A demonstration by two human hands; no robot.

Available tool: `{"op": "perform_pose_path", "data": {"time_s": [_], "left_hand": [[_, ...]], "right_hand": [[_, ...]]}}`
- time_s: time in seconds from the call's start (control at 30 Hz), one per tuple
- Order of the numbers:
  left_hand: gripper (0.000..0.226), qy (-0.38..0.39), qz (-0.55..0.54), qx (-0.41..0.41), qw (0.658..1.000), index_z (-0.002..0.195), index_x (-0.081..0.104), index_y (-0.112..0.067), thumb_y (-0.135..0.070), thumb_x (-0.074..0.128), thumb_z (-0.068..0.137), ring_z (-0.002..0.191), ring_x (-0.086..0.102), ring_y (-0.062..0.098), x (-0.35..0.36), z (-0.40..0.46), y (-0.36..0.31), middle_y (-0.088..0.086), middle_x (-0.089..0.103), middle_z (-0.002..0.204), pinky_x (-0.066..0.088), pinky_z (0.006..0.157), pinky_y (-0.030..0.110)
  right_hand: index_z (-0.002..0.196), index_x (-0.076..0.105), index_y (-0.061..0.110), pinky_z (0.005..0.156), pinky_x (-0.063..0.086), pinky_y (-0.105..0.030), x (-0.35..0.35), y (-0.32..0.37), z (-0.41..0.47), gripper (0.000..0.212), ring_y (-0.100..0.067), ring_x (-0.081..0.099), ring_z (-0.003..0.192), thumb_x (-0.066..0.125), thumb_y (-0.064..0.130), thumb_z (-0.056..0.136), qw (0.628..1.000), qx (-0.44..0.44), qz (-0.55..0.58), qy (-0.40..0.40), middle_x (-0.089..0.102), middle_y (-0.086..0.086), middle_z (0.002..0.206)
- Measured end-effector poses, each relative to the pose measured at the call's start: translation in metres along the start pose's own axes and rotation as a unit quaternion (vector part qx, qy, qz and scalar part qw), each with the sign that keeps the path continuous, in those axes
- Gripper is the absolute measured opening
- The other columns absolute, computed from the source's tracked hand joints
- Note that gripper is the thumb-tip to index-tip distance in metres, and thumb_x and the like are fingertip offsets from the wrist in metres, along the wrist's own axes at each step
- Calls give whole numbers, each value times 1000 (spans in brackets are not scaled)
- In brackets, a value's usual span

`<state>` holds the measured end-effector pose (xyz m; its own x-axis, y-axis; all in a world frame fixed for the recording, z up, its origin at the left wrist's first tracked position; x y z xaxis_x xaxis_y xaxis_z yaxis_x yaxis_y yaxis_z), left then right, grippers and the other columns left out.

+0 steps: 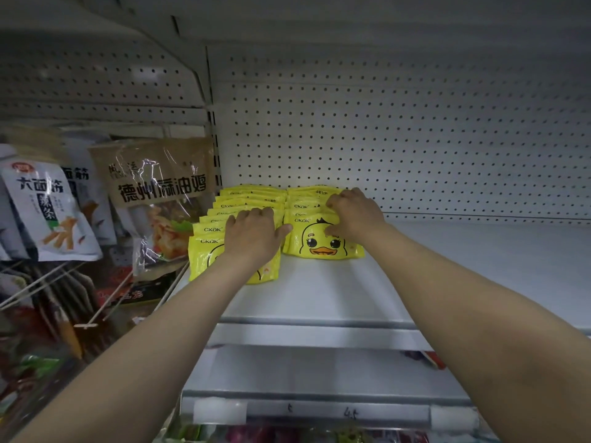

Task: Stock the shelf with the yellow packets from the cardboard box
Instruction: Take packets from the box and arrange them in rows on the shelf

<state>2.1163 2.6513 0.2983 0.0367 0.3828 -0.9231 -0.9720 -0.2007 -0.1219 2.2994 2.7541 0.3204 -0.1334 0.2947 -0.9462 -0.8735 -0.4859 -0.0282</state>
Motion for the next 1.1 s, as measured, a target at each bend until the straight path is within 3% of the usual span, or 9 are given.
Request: {"op": "perform_pose_path", "data": {"time_s": [0.13, 0.3, 0.47, 0.67, 1.03, 1.1], "left_hand": [[58, 13, -50, -8, 999, 133, 50, -17, -59, 45, 93, 122, 48, 33, -22, -13, 2, 11, 55, 131, 41, 96, 44], [56, -34, -103, -2, 994, 133, 52, -25, -52, 65, 85, 120, 52, 32, -65, -55, 16, 11, 57, 130, 47, 94, 43], [60, -71, -108, -29, 991, 134, 52, -29, -46, 73, 80, 123, 49, 28, -107, -130, 32, 7, 55, 132, 41, 96, 38], [60, -131, -79, -39, 987, 132, 55, -28, -36, 78, 77, 121, 48, 29, -148, -233, 49, 4, 57, 130, 39, 99, 38], [63, -145, 55, -114, 981, 134, 53, -24, -28, 79, 77, 119, 47, 33, -187, -373, 121, 9, 53, 131, 44, 98, 45], [64, -148, 65, -120, 979, 134, 52, -26, -26, 78, 76, 118, 47, 33, -190, -385, 143, 9, 53, 130, 45, 96, 46]], "right_hand": [[136, 51, 23, 93, 44, -39, -22, 12, -15, 60, -24, 40, 128, 70, 44, 83, 1000, -9, 29, -4, 53, -5, 133], [138, 49, 30, 102, 40, -40, -59, 41, -49, 58, -24, 39, 134, 66, 50, 86, 992, -84, 87, -19, 48, -3, 142], [135, 52, 31, 106, 37, -36, -94, 76, -107, 52, -22, 41, 134, 63, 51, 89, 975, -175, 122, -58, 51, 1, 142], [136, 51, 31, 107, 38, -39, -113, 121, -183, 52, -21, 39, 135, 60, 52, 90, 953, -247, 164, -64, 48, 5, 143], [138, 50, 29, 107, 39, -39, -113, 251, -261, 54, -22, 41, 131, 61, 51, 90, 911, -341, 226, -43, 47, 3, 142], [140, 48, 29, 108, 33, -33, -109, 281, -263, 54, -19, 39, 133, 61, 49, 91, 908, -351, 228, -35, 46, 4, 142]]}}
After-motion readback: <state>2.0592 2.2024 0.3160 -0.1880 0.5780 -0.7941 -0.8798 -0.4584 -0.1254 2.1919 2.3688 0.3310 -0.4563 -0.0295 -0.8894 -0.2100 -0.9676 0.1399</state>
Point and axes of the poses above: each hand's wrist, its own z-axis towards the middle knuckle, its own x-axis out of the palm, y = z × x, the point moved 2 cm from there along z, towards the middle knuckle
